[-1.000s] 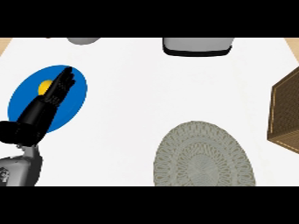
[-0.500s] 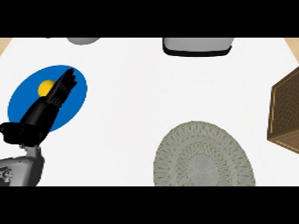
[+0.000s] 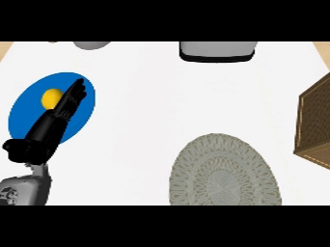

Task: Pick the can from the placemat and place it in the basket

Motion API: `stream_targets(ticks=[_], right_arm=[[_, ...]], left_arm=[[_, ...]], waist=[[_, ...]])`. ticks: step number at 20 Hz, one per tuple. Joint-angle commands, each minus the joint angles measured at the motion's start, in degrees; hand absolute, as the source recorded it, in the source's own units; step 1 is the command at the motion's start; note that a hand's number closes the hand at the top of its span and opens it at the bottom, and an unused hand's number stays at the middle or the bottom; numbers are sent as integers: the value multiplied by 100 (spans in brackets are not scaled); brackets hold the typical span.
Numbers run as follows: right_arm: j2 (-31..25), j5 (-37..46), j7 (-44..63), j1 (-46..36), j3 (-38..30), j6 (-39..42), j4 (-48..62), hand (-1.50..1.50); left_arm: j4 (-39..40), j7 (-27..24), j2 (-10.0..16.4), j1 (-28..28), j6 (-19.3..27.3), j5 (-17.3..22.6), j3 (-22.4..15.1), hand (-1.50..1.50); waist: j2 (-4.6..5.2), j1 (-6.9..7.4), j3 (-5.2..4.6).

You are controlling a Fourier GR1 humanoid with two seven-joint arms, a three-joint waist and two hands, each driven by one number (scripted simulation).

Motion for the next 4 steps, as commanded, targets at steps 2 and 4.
stream_targets(ticks=[2, 4], right_arm=[[-285, -773, 706, -33, -560, 327, 67, -150], [-364, -1161, 536, 187, -774, 589, 184, -150]], left_arm=[[-460, 465, 150, -82, -64, 53, 58, 0], [-15, 185, 121, -175, -68, 102, 168, 0]], waist=[[-17, -16, 1], [0, -38, 1]])
